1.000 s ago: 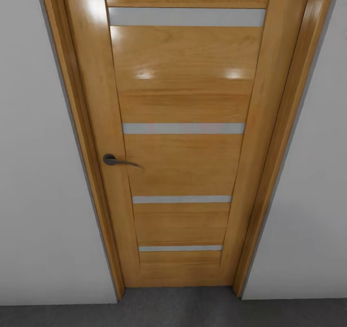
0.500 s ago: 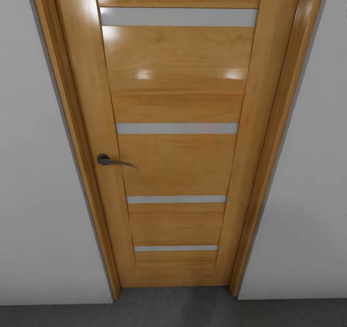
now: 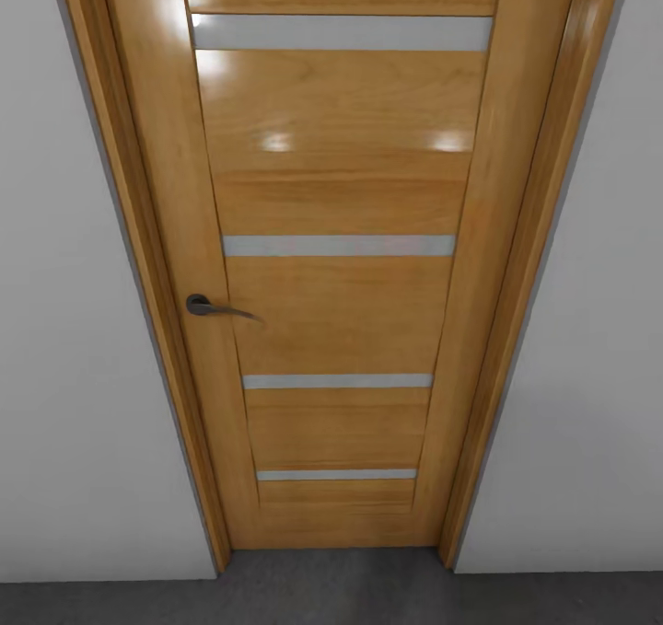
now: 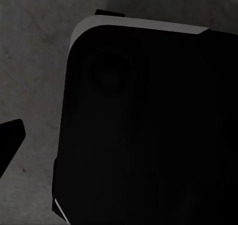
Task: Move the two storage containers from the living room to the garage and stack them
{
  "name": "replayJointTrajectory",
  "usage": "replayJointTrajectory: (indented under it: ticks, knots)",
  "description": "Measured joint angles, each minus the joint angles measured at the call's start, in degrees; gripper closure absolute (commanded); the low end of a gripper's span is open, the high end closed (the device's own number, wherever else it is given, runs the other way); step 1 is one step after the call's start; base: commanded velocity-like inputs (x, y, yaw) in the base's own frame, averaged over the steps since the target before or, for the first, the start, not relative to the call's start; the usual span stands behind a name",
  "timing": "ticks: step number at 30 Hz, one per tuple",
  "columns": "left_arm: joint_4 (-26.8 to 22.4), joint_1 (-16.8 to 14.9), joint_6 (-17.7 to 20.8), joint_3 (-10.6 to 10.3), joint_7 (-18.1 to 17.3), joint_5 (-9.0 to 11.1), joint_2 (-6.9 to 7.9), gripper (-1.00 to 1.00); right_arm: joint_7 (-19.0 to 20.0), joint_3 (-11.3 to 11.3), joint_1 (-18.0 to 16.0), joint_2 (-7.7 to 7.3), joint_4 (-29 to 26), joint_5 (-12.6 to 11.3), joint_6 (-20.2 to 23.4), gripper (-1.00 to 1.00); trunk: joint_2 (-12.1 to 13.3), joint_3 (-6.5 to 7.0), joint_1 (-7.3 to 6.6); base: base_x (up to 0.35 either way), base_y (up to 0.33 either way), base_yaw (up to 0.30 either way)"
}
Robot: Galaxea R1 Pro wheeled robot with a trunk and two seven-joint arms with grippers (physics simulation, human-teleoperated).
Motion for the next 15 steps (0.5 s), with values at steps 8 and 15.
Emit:
replayJointTrajectory:
  ticks: [8, 15]
  knots:
    - [-0.01, 0.0, 0.01, 0.05, 0.0, 0.01, 0.0, -1.0, 0.03, 0.0, 0.0, -0.15, 0.0, 0.0, 0.0, -1.0, 0.0, 0.0, 0.0, 0.0, 0.0, 0.064]
    - [-0.01, 0.0, 0.01, 0.05, 0.0, 0.01, 0.0, -1.0, 0.06, 0.04, 0.0, -0.08, 0.0, 0.03, 0.0, -1.0, 0.0, 0.0, 0.0, 0.0, 0.0, 0.002]
